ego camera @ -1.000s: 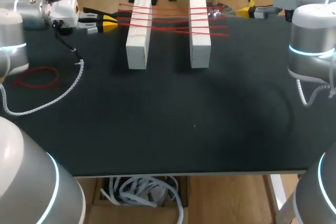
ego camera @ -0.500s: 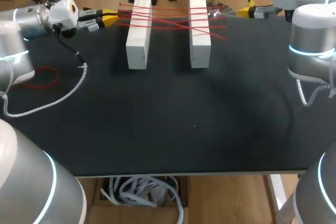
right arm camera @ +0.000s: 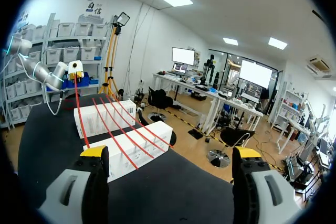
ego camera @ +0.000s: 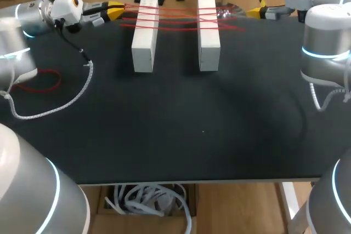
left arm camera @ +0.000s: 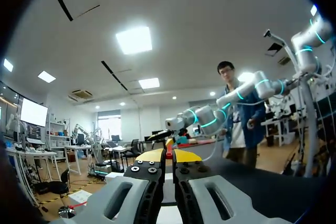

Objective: Grab the tape and strap the tape.

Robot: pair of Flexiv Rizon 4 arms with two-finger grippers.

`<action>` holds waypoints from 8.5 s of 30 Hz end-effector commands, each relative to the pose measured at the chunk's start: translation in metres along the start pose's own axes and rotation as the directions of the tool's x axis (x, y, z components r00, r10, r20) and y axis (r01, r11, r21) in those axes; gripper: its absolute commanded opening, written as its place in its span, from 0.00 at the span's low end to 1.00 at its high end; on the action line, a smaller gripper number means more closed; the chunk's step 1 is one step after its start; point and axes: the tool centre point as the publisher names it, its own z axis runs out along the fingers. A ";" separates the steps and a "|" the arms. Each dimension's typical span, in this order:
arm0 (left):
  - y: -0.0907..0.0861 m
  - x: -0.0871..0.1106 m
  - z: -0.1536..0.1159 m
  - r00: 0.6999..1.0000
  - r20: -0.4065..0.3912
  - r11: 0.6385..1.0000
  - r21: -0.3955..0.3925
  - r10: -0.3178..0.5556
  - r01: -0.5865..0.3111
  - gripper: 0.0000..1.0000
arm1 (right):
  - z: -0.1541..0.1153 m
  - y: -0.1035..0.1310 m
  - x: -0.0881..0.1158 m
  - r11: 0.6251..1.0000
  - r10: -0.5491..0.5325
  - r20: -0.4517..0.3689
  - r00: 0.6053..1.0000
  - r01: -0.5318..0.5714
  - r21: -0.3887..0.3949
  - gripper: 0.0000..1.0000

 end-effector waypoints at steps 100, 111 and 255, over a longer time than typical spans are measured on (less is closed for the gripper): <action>-0.102 0.072 0.069 0.998 0.016 0.979 0.195 0.059 -0.061 0.00 | 0.000 0.000 0.000 1.000 0.000 -0.001 1.000 0.000 0.002 1.00; -0.102 0.072 0.069 0.998 0.016 0.979 0.195 0.059 -0.061 0.00 | 0.000 0.000 0.000 1.000 0.000 -0.001 1.000 0.000 0.002 1.00; -0.102 0.072 0.069 0.998 0.016 0.979 0.195 0.059 -0.061 0.00 | -0.104 0.093 0.159 -0.520 0.767 -0.590 -0.250 -0.781 -0.345 1.00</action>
